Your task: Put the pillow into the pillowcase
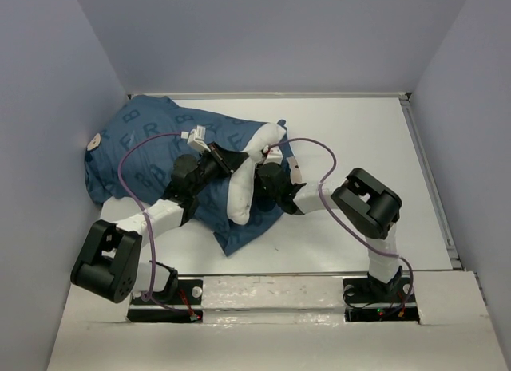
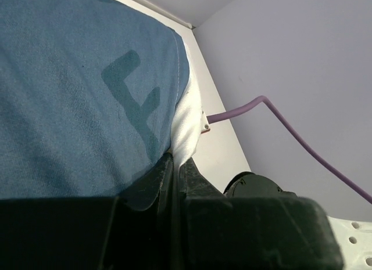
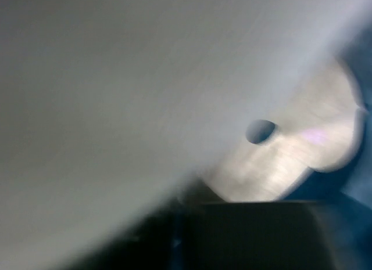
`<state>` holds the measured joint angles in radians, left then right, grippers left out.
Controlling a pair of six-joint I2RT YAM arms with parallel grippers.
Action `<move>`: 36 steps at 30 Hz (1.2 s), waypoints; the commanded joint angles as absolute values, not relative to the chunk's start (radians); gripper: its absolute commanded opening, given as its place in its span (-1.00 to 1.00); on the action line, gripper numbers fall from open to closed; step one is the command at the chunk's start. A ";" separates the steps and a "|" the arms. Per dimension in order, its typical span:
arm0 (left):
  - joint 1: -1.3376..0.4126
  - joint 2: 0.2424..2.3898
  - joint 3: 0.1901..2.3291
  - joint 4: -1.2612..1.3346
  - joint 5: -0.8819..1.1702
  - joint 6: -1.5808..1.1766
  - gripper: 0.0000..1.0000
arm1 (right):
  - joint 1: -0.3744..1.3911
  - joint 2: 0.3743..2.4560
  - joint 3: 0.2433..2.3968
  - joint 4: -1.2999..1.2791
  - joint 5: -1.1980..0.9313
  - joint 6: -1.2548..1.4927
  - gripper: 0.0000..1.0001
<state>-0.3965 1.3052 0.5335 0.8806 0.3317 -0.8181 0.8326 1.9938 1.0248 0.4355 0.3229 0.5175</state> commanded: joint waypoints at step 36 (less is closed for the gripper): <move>-0.462 1.255 0.569 0.854 0.117 -0.640 -1.00 | 0.739 1.520 0.824 0.250 0.192 0.535 0.24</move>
<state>-0.4698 1.2949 0.5388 0.8227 0.1749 -0.6613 0.7727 1.4548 0.7376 0.1654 0.2119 0.5526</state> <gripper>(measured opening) 0.146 0.661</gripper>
